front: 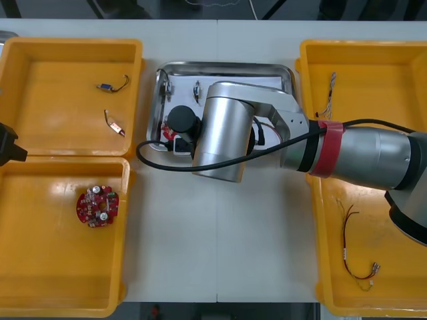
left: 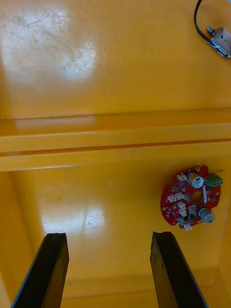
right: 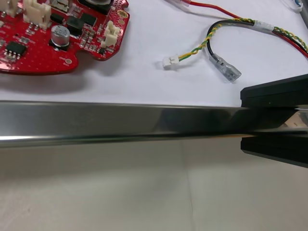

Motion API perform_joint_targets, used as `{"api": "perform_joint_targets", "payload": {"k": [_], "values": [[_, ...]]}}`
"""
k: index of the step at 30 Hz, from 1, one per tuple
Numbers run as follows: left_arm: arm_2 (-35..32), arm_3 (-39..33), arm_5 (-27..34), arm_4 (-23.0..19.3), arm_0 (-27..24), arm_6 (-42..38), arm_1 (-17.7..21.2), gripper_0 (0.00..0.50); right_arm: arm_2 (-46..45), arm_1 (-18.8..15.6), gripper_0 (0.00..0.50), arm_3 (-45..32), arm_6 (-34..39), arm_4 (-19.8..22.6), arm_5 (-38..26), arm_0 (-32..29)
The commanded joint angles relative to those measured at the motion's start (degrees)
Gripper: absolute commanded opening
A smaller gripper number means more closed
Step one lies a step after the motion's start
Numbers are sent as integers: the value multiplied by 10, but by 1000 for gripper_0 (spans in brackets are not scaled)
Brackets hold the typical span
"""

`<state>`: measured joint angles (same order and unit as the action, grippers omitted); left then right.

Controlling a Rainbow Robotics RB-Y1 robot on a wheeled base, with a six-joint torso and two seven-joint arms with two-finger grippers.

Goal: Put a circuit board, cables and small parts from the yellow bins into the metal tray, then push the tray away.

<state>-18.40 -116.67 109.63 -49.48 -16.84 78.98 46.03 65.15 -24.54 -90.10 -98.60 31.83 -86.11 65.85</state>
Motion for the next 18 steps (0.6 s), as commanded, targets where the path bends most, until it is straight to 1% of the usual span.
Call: {"api": "perform_joint_targets", "payload": {"k": [1, 6, 9, 14, 18], "values": [[-16, -4, 4, -4, -14, -10, 27, 500, -20, 14, 0, 27, -38, 11, 23, 42], [-16, -4, 4, -4, -14, -10, 27, 500, -25, 15, 0, 56, -53, 11, 48, 52], [-16, -4, 4, -4, -14, -10, 27, 500, -27, 18, 0, 78, -81, 11, 67, 59], [-16, -4, 4, -4, -14, -10, 27, 500, -63, 33, 0, 128, -131, 11, 81, 60], [-16, -4, 4, -4, -14, -10, 27, 500, -71, 42, 0, 157, -148, 12, 93, 67]]}}
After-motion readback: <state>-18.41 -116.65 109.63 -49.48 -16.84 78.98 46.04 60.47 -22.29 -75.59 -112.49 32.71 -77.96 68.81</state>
